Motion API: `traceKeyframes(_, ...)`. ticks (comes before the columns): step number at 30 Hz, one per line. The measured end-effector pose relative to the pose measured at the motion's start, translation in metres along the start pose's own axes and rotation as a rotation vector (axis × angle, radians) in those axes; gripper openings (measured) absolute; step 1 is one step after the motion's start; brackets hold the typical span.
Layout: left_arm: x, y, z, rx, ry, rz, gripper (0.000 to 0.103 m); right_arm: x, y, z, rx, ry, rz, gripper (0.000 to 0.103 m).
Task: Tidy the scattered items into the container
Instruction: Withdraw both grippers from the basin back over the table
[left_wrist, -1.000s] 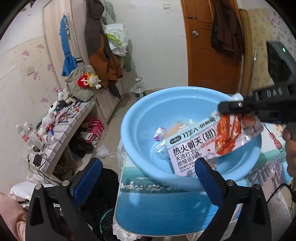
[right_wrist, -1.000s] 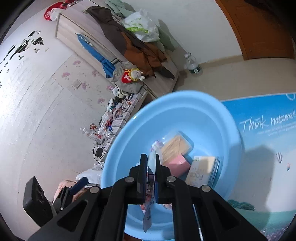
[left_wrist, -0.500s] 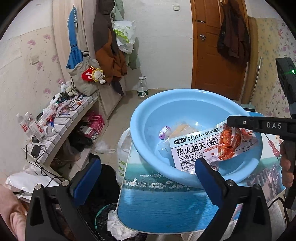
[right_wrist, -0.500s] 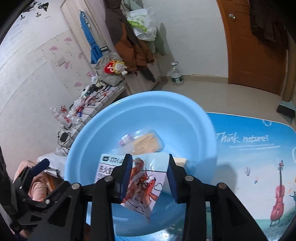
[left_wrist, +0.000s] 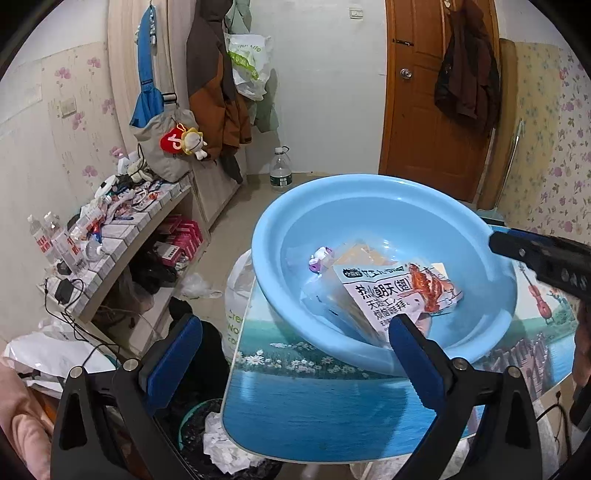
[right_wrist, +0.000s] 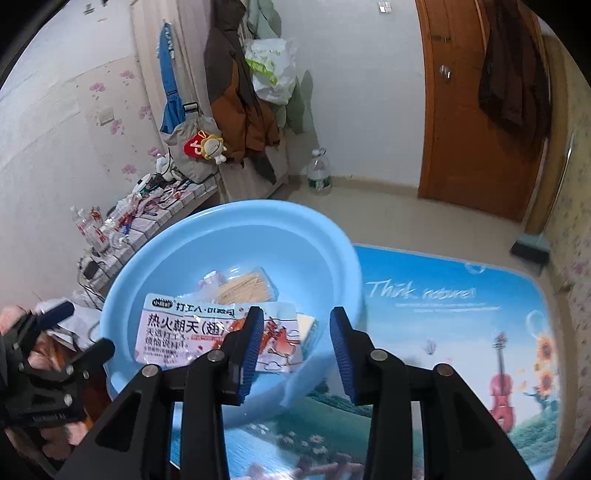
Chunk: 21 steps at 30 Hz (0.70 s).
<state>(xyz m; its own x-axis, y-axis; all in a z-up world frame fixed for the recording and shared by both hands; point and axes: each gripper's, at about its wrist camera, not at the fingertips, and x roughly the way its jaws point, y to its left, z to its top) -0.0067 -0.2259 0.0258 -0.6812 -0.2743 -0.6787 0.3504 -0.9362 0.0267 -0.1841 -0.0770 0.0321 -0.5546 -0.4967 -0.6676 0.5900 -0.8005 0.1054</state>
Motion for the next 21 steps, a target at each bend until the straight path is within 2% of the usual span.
traceKeyframes(1, -0.001, 0.000, 0.000, -0.005, -0.001, -0.007, 0.103, -0.005, 0.003, -0.002, -0.014, -0.015, -0.010, 0.053)
traceKeyframes(4, -0.004, -0.003, 0.000, -0.005, -0.007, -0.008, 0.103, -0.023, 0.008, -0.013, -0.049, -0.060, -0.042, 0.071)
traceKeyframes(9, -0.013, -0.011, 0.001, 0.000, -0.022, -0.002, 0.103, -0.040, 0.020, -0.025, -0.081, -0.074, -0.063, 0.072)
traceKeyframes(21, -0.039, -0.036, -0.001, 0.037, -0.045, 0.007, 0.103, -0.082, 0.008, -0.044, -0.011, -0.080, -0.092, 0.074)
